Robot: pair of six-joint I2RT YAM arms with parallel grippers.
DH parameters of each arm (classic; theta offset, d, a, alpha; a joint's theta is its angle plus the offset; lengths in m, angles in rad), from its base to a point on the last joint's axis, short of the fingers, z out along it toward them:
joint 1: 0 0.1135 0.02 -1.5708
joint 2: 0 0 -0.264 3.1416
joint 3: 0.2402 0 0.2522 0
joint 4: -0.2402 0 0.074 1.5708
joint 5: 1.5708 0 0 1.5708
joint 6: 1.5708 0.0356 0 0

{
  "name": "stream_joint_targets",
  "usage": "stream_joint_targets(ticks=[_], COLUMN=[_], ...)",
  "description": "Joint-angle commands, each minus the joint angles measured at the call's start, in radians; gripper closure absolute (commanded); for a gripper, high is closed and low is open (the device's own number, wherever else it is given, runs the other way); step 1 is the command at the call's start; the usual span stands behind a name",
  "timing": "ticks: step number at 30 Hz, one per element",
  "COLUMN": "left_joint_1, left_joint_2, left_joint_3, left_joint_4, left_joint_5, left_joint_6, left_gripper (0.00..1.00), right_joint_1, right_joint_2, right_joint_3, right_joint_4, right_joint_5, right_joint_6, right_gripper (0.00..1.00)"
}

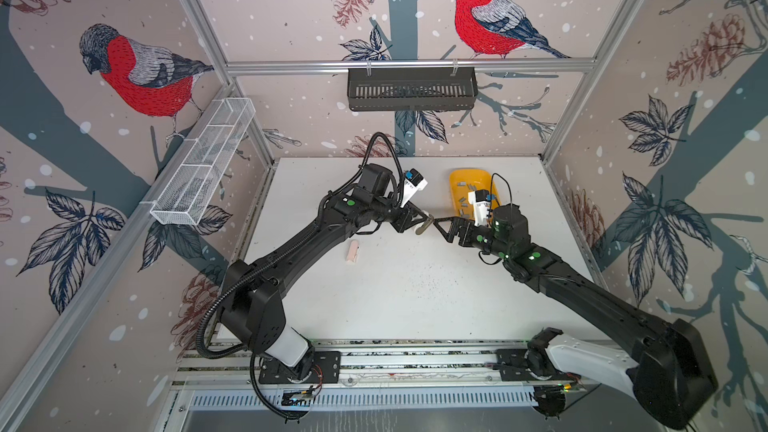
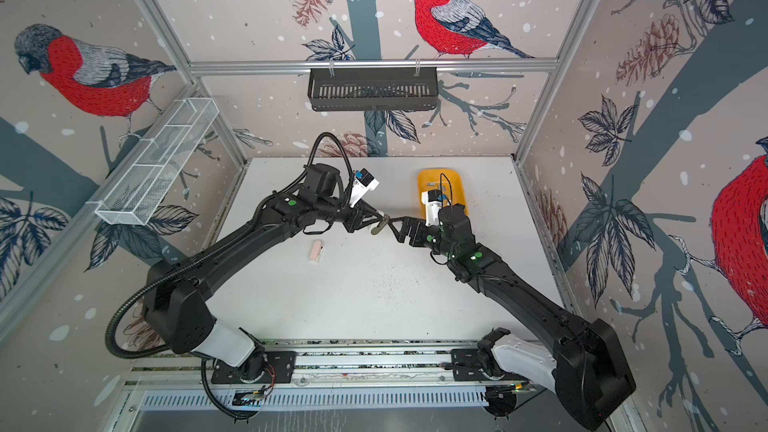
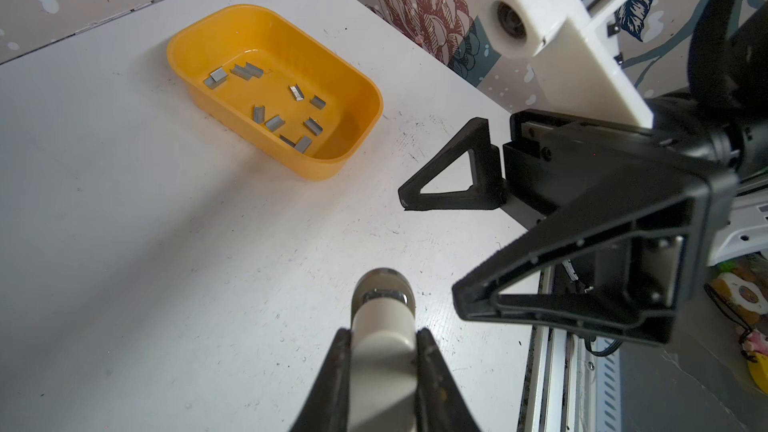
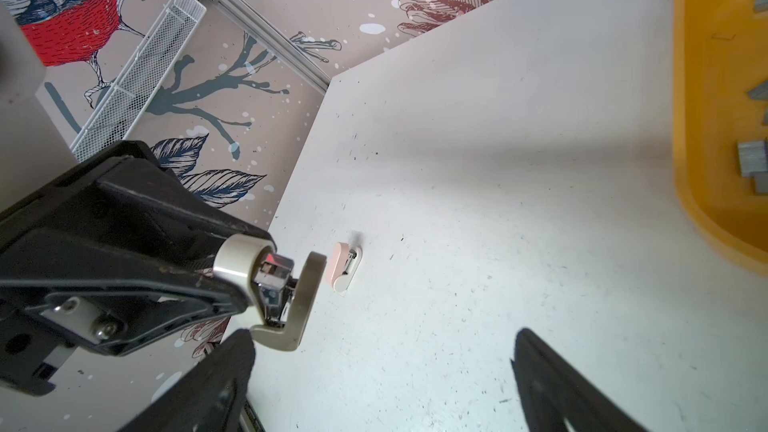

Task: Load the staples into the stapler
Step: 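Carry the cream stapler toward the right gripper while the right gripper approaches it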

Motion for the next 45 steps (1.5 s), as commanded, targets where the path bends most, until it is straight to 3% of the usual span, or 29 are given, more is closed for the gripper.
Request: stream_joint_targets(ticks=[1, 45], left_joint_1=[-0.01, -0.054], left_joint_2=[0.003, -0.018], left_joint_3=[0.004, -0.015], left_joint_4=[0.03, 0.047], left_joint_5=[0.004, -0.041], left_joint_6=[0.008, 0.017], left_gripper=[0.96, 0.98], right_joint_1=[0.007, 0.054], right_joint_2=[-0.002, 0.095], right_joint_3=[0.007, -0.052], right_joint_4=[0.039, -0.03], right_joint_5=[0.009, 0.175], right_joint_6=[0.019, 0.065], right_gripper=[0.03, 0.01])
